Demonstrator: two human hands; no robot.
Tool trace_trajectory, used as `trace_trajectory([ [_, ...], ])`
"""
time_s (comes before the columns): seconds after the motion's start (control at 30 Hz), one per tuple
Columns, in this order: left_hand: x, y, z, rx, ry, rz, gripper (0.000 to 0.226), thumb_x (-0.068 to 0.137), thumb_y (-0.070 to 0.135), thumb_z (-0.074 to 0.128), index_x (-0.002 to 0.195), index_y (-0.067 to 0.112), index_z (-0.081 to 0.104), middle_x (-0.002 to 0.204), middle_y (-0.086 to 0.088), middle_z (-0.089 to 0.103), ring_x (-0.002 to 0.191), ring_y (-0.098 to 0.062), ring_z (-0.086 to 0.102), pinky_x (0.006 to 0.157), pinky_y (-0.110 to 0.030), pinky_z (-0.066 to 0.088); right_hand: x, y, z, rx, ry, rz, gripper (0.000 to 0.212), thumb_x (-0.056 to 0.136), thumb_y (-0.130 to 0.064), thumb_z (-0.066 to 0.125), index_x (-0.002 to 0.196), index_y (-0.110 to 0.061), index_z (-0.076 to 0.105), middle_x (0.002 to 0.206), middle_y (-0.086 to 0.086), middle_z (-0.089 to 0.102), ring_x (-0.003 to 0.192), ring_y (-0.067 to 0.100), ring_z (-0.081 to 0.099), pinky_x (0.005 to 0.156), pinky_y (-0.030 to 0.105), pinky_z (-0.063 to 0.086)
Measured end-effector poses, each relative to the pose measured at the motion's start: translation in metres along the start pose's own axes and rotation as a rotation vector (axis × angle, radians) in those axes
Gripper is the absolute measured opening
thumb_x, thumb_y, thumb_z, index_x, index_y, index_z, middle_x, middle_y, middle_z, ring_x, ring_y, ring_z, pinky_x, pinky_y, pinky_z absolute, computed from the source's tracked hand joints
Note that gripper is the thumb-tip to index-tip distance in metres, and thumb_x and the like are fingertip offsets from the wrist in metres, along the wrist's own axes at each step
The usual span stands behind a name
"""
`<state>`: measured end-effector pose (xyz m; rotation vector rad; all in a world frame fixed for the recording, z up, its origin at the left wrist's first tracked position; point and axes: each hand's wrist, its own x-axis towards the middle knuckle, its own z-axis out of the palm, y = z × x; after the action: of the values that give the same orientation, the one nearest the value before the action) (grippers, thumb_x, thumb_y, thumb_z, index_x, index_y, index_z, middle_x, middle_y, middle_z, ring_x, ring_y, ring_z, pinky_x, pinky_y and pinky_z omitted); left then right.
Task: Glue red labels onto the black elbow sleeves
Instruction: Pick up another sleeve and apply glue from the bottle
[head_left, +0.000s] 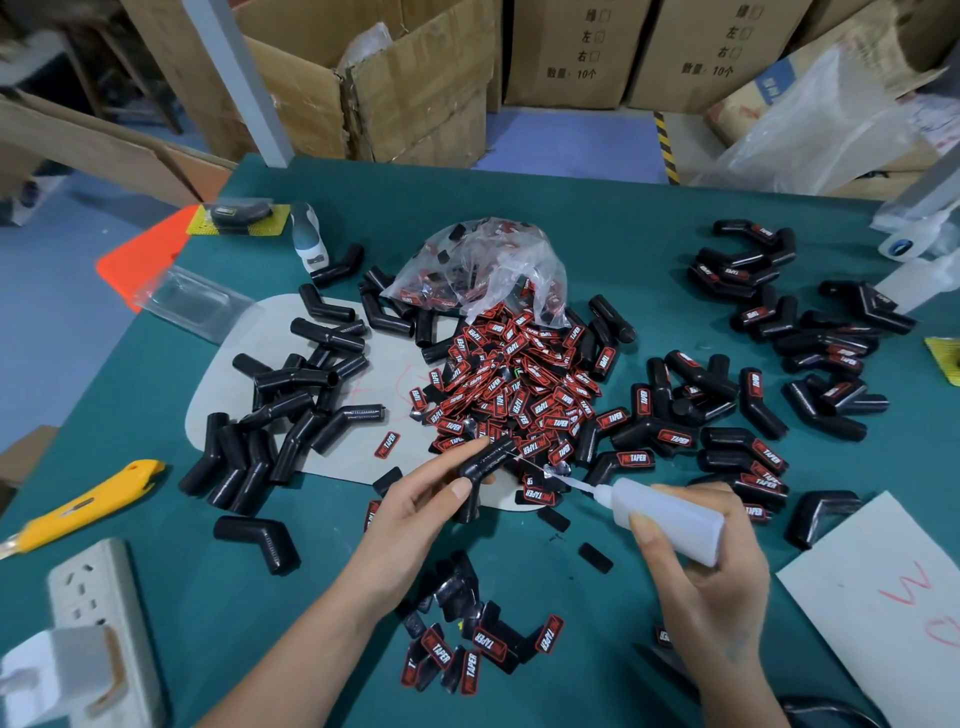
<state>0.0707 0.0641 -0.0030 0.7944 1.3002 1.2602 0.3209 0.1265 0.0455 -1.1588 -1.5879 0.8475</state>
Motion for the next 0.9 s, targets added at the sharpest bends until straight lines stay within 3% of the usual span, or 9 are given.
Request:
trace_trajectory([
  [0.17, -0.0002, 0.0011, 0.0000, 0.003, 0.005, -0.002, 0.056, 0.091, 0.056, 0.074, 0.142, 0.034, 0.066, 0.133, -0.006, 0.071, 0.110, -0.008, 0.063, 0.092, -0.021, 0.048, 0.0010, -0.0001, -0.0010, -0.010, 0.006, -0.007, 0.028, 0.082, -0.044, 0.069, 0.103, -0.060, 0.062, 0.100, -0.026, 0.063, 0.090, -0.003, 0.063, 0.071, 0.007, 0.046],
  [0.3, -0.0002, 0.0009, 0.0000, -0.002, 0.011, -0.001, 0.050, 0.094, 0.047, 0.071, 0.141, 0.033, 0.066, 0.135, -0.007, 0.071, 0.117, -0.012, 0.063, 0.096, -0.023, 0.049, 0.0012, -0.0003, -0.0009, -0.008, 0.008, -0.006, 0.028, 0.082, -0.044, 0.069, 0.104, -0.061, 0.062, 0.100, -0.028, 0.063, 0.090, -0.003, 0.063, 0.071, 0.009, 0.047],
  [0.63, -0.0015, 0.0048, 0.0040, 0.007, 0.014, 0.016, 0.047, 0.095, 0.040, 0.068, 0.141, 0.031, 0.067, 0.133, -0.005, 0.072, 0.108, -0.007, 0.063, 0.092, -0.020, 0.048, -0.0007, 0.0021, -0.0003, 0.011, -0.010, -0.001, 0.027, 0.081, -0.043, 0.069, 0.102, -0.059, 0.063, 0.098, -0.025, 0.064, 0.089, -0.001, 0.063, 0.073, 0.007, 0.046],
  [0.73, -0.0019, 0.0062, 0.0044, 0.016, 0.012, 0.014, 0.046, 0.095, 0.041, 0.067, 0.141, 0.034, 0.067, 0.133, -0.005, 0.072, 0.111, -0.009, 0.064, 0.093, -0.021, 0.048, -0.0012, 0.0016, 0.0000, 0.002, -0.041, -0.013, 0.028, 0.081, -0.043, 0.070, 0.102, -0.059, 0.062, 0.098, -0.024, 0.064, 0.088, -0.001, 0.063, 0.072, 0.007, 0.045],
  [0.9, -0.0020, 0.0040, 0.0027, 0.023, 0.000, 0.003, 0.047, 0.095, 0.042, 0.067, 0.142, 0.035, 0.065, 0.140, -0.005, 0.069, 0.133, -0.023, 0.060, 0.104, -0.028, 0.048, -0.0011, 0.0035, -0.0007, 0.001, -0.028, -0.005, 0.027, 0.081, -0.043, 0.070, 0.102, -0.058, 0.062, 0.098, -0.023, 0.064, 0.087, 0.001, 0.063, 0.071, 0.007, 0.045],
])
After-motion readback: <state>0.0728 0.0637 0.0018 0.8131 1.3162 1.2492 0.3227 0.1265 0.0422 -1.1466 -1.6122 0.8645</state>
